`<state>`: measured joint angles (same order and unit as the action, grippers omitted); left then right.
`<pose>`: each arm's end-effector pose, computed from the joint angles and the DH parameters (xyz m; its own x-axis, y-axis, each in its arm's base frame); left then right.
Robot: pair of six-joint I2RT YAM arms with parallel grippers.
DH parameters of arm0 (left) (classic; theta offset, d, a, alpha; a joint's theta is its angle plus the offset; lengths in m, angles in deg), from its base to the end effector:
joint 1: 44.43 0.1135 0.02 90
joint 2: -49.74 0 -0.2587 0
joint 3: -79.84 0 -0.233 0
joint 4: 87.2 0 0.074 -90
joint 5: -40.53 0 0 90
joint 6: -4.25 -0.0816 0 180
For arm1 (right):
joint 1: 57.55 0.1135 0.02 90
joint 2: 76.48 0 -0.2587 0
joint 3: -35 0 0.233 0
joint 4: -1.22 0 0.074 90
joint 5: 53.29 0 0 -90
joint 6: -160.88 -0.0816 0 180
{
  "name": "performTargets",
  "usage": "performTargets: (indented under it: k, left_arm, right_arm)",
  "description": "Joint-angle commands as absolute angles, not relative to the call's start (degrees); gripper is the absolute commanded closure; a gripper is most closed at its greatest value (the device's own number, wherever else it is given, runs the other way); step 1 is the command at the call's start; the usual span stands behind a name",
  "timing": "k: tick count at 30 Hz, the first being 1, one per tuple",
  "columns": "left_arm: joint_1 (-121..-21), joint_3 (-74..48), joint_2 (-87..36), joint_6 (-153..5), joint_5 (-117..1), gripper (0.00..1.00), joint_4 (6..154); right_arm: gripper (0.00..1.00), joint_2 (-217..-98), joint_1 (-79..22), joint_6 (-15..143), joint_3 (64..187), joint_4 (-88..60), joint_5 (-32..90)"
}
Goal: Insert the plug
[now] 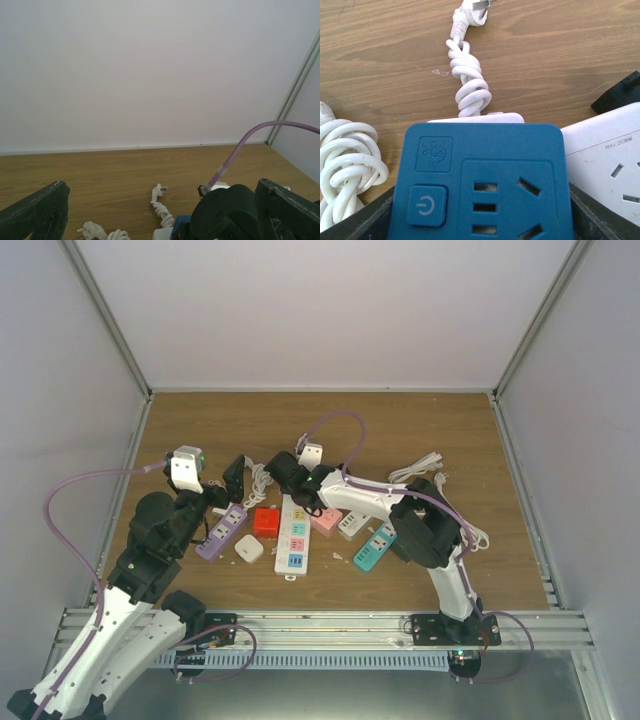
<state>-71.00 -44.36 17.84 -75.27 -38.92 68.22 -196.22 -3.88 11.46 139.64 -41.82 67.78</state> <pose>0.1566 -0.0616 0.3428 -0.0606 -0.1696 -0.9836 0.2694 0.9461 -0.1797 0.3001 0.3370 0.1552 -0.7111 0.2777 -0.6459 0.1642 0.9589 0.2314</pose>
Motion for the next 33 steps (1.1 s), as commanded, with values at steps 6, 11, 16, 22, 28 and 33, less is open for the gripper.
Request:
performTargets:
  k: [6, 11, 16, 22, 28, 33]
  left_arm:
    - [-70.47, -44.98, 18.02, -75.38, -37.34, 0.01, 70.93]
    - [-70.36, -44.90, 17.93, -75.47, -37.17, 0.01, 70.84]
    - [-70.41, -44.90, 17.60, -75.56, -37.17, 0.01, 70.84]
    - [-70.28, -44.89, 17.41, -75.47, -36.99, 0.01, 70.84]
    - [-70.32, -44.81, 17.15, -75.38, -36.99, 0.01, 70.80]
    - [-70.28, -44.81, 17.00, -75.38, -36.98, 0.01, 70.76]
  right_arm:
    - [0.52, -204.57, -3.50, 13.03, 139.31, -48.69, 68.90]
    - [0.52, -206.18, -3.26, 14.44, 138.07, -48.48, 68.98]
    - [0.52, -205.59, -1.68, 17.97, 135.46, -45.49, 70.58]
    - [0.53, -205.08, -0.20, 16.67, 135.27, -46.09, 73.37]
    - [0.53, -203.95, 0.64, 13.26, 134.71, -47.74, 77.95]
    - [0.52, -204.55, 1.41, 14.54, 135.27, -47.19, 81.02]
